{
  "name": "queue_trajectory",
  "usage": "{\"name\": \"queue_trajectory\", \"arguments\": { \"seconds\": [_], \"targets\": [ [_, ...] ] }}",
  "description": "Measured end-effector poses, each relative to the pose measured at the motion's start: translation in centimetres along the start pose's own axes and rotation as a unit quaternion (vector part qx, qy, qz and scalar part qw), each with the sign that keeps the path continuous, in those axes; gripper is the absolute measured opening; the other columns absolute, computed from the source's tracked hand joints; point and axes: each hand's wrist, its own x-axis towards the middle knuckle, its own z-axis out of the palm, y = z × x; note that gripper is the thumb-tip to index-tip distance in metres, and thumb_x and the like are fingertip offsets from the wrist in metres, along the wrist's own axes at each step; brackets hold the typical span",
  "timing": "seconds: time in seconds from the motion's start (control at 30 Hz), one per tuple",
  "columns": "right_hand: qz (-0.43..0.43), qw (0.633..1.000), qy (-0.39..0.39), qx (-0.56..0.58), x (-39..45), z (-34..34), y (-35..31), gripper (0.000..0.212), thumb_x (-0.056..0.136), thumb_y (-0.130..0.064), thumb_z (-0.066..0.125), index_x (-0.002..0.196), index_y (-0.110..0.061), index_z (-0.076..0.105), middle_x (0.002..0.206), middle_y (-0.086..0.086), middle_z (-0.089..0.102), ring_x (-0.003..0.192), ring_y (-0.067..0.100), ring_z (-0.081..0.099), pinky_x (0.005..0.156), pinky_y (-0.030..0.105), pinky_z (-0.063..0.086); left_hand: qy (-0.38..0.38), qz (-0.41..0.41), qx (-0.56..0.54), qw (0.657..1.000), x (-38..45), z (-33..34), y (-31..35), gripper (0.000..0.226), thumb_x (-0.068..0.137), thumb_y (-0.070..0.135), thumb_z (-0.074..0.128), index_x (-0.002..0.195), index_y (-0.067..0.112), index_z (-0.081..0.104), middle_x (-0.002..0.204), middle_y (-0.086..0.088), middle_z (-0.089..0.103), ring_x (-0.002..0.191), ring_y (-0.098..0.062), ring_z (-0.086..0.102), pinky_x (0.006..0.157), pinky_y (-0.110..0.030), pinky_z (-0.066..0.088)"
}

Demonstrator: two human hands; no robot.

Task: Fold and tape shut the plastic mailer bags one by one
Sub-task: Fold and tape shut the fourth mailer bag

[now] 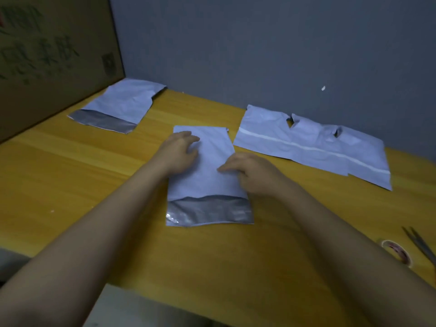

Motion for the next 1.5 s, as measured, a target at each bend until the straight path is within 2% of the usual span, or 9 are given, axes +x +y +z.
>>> {"name": "queue_trajectory", "arguments": {
  "seconds": [0.07,0.23,0.8,0.9,1.03,1.13,1.23,1.4,1.5],
  "targets": [
    [0.009,0.999,0.038,-0.002,1.8,-0.3,0.2,0.046,0.092,-0.005,0.042,0.133,-0.021,0.055,0.145,0.003,0.045,0.134,0.023,0.038,0.105,0.036,0.036,-0.017,-0.036,0.032,0.999,-0.3,0.4,0.2,0.053,0.099,0.033,0.043,0.147,0.015,0.031,0.158,-0.01,0.015,0.145,-0.026,0.012,0.116,-0.039,0.015],
    [0.042,0.993,-0.058,-0.095,6.3,2.0,0.3,0.059,0.1,-0.044,0.036,0.152,-0.029,0.013,0.161,0.002,-0.004,0.148,0.021,-0.004,0.119,0.037,0.003,-0.078,-0.088,0.066,0.991,-1.9,1.2,0.6,0.068,0.098,0.048,0.033,0.153,0.017,0.006,0.16,-0.005,-0.007,0.146,-0.025,-0.004,0.117,-0.047,0.008],
    [0.227,0.97,-0.063,-0.061,-11.7,2.4,3.6,0.059,0.099,-0.055,0.025,0.152,-0.037,0.008,0.158,-0.006,-0.02,0.145,0.016,-0.018,0.119,0.041,0.006,-0.237,0.084,0.053,0.966,-6.4,6.8,12.3,0.066,0.094,0.048,0.044,0.151,0.029,0.016,0.159,0.011,0.001,0.145,-0.006,-0.003,0.116,-0.046,-0.007],
    [0.242,0.969,-0.044,-0.02,-13.3,1.4,4.9,0.059,0.099,-0.051,0.034,0.152,-0.034,0.014,0.159,-0.003,-0.015,0.146,0.018,-0.014,0.119,0.039,0.005,-0.236,0.093,0.066,0.965,-6.1,7.7,14.8,0.061,0.095,0.05,0.039,0.149,0.029,0.021,0.159,0.008,0.007,0.145,-0.007,0.001,0.112,-0.05,-0.013],
    [0.241,0.962,0.113,0.064,-13.9,0.2,6.1,0.049,0.1,-0.029,0.044,0.147,-0.022,0.034,0.16,0.005,0.008,0.148,0.019,0.004,0.115,0.028,0.009,-0.116,0.114,0.066,0.984,-5.0,7.6,16.1,0.044,0.097,0.042,0.04,0.137,0.025,0.044,0.148,0.002,0.035,0.139,-0.018,0.023,0.115,-0.046,0.0],
    [0.256,0.957,0.119,0.062,-13.7,-0.2,7.7,0.047,0.102,-0.019,0.039,0.148,-0.018,0.033,0.16,0.004,0.013,0.147,0.017,0.009,0.115,0.026,0.012,-0.071,0.149,0.079,0.983,-3.4,8.1,15.8,0.051,0.098,0.033,0.04,0.145,0.015,0.032,0.154,-0.007,0.025,0.141,-0.023,0.02,0.115,-0.035,0.013],
    [0.245,0.958,0.125,0.077,-12.5,0.2,8.7,0.046,0.102,-0.017,0.035,0.148,-0.016,0.032,0.159,0.005,0.016,0.146,0.018,0.013,0.116,0.028,0.015,-0.091,0.147,0.09,0.981,-1.8,9.0,15.7,0.058,0.101,0.033,0.033,0.151,0.01,0.012,0.159,-0.011,0.004,0.146,-0.023,0.005,0.117,-0.037,0.009],
    [0.318,0.935,0.149,0.052,-9.4,-1.2,11.0,0.046,0.102,-0.015,0.032,0.147,-0.011,0.032,0.151,0.013,0.033,0.137,0.035,0.028,0.112,0.04,0.026,-0.043,0.001,0.025,0.999,0.2,9.2,15.8,0.061,0.101,0.036,0.032,0.15,0.006,0.011,0.155,-0.015,0.016,0.14,-0.033,0.016,0.111,-0.041,0.021],
    [0.376,0.92,0.096,0.05,-8.3,-2.3,12.5,0.038,0.103,-0.021,0.031,0.132,-0.006,0.05,0.133,0.018,0.051,0.12,0.038,0.044,0.099,0.042,0.036,-0.058,-0.077,-0.016,0.995,2.1,9.5,15.1,0.059,0.098,0.044,0.037,0.136,-0.001,0.036,0.137,-0.02,0.041,0.128,-0.038,0.033,0.102,-0.042,0.03]
  ]
}}
